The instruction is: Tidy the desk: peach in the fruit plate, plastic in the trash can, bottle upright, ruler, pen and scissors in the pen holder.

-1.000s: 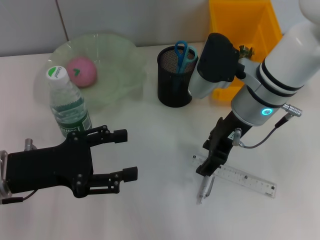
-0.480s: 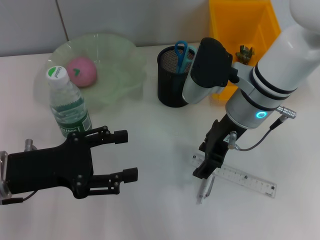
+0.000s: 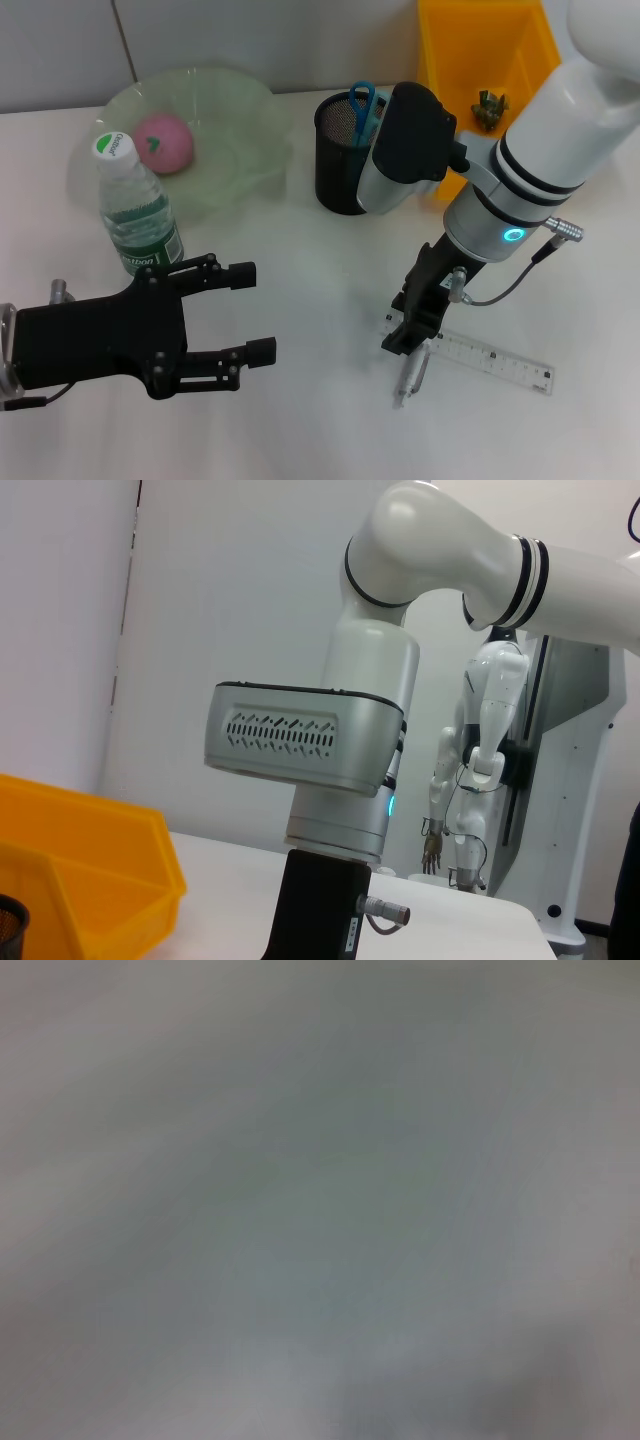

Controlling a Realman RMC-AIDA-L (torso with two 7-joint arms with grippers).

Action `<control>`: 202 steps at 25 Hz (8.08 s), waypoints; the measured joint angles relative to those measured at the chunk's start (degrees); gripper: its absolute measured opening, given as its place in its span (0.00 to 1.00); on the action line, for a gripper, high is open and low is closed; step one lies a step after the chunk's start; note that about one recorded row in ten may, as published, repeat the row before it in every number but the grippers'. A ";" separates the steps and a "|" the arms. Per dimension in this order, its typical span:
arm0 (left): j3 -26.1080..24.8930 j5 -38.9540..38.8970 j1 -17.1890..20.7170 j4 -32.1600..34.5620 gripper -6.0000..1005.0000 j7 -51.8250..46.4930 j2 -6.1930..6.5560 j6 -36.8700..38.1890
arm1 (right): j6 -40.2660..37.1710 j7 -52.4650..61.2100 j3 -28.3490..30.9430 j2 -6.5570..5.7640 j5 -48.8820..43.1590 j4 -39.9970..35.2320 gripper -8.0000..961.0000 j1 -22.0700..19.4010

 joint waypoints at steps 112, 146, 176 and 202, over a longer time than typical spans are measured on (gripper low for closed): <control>-1.17 -0.82 -0.43 0.33 0.83 -0.36 0.17 4.30 | 32.52 -28.33 20.05 -0.28 39.07 -2.07 0.40 -5.07; -0.85 -0.66 0.01 0.09 0.83 0.13 0.09 4.30 | 37.65 -40.83 19.91 -0.09 46.59 13.54 0.41 -1.63; -1.18 -0.53 0.11 0.15 0.83 0.05 0.18 4.57 | 35.56 -41.55 20.54 -0.22 53.74 10.23 0.66 -6.81; -1.44 -0.44 0.54 0.39 0.83 0.13 0.26 3.51 | 5.74 -41.79 27.37 -2.10 61.27 4.16 0.66 -18.31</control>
